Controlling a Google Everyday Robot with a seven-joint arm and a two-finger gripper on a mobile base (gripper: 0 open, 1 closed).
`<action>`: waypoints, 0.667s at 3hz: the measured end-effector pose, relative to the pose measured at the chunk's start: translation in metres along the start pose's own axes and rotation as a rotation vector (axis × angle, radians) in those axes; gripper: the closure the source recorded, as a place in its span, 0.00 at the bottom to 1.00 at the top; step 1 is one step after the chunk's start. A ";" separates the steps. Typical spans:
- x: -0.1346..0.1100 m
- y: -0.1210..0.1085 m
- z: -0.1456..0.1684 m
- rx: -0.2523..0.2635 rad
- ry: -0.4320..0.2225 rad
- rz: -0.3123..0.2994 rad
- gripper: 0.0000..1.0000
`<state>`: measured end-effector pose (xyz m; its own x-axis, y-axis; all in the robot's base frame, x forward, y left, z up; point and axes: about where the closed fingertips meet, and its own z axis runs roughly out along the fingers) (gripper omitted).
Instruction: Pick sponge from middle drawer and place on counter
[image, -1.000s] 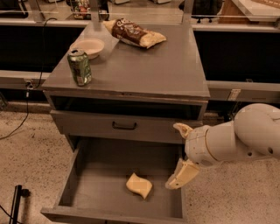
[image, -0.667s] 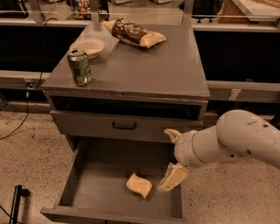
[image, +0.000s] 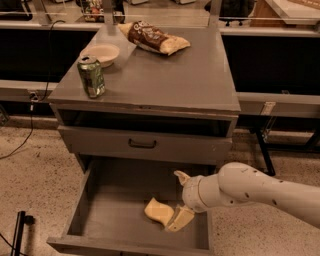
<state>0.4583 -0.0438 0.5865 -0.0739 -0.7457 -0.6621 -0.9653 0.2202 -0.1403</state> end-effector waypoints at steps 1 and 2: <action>0.005 0.000 0.008 0.001 -0.008 0.014 0.00; 0.003 -0.001 0.026 -0.004 -0.030 -0.002 0.00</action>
Offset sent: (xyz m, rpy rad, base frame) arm 0.0153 0.0280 -0.0371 0.0523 -0.0212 0.0264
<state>0.4656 -0.0300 0.5650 -0.0647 -0.7269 -0.6837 -0.9664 0.2165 -0.1387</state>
